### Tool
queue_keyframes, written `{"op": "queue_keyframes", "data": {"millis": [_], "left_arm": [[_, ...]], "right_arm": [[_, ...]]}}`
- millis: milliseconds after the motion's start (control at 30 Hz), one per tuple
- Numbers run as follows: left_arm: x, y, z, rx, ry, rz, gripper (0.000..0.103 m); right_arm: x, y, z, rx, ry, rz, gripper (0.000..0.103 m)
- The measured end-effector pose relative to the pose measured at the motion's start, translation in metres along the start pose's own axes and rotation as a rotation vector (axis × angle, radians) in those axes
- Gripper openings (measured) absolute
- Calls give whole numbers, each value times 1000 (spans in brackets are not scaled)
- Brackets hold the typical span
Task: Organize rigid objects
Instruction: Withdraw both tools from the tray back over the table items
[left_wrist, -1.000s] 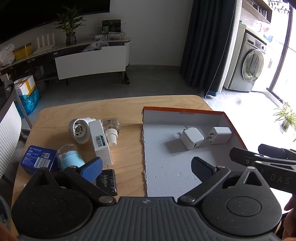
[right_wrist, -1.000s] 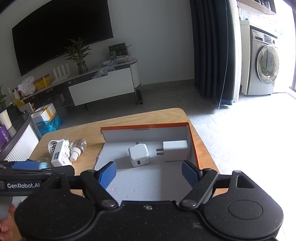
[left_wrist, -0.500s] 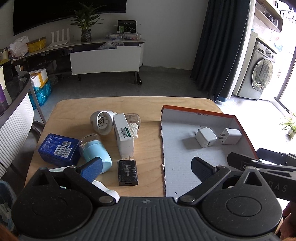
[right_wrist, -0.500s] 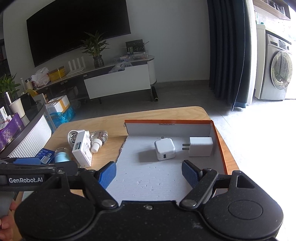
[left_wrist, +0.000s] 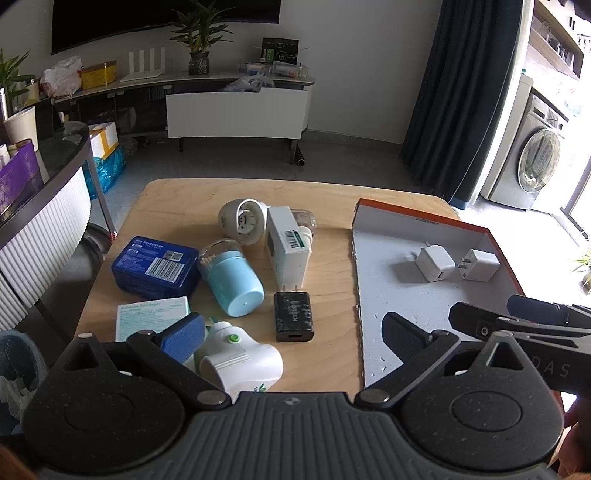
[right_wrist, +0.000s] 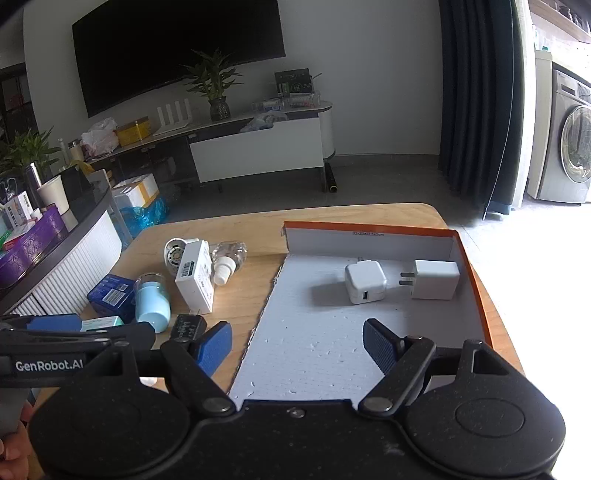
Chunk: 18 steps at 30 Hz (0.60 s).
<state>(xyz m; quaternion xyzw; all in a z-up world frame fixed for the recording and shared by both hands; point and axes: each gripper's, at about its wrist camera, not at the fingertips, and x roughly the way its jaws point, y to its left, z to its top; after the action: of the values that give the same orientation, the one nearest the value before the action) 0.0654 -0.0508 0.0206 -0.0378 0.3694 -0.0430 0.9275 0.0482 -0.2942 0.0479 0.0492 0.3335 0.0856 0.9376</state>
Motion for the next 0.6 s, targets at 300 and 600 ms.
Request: {"op": "queue_keyframes", "data": {"millis": [300,600], "left_arm": [[-9,27,-16,-55,-5,41,103],[5,75,-35,-179,39,185,103]], "right_arm": [[9,25,-6,-49,32,47,92],[11,36,-15,-70,55,89,92]]}}
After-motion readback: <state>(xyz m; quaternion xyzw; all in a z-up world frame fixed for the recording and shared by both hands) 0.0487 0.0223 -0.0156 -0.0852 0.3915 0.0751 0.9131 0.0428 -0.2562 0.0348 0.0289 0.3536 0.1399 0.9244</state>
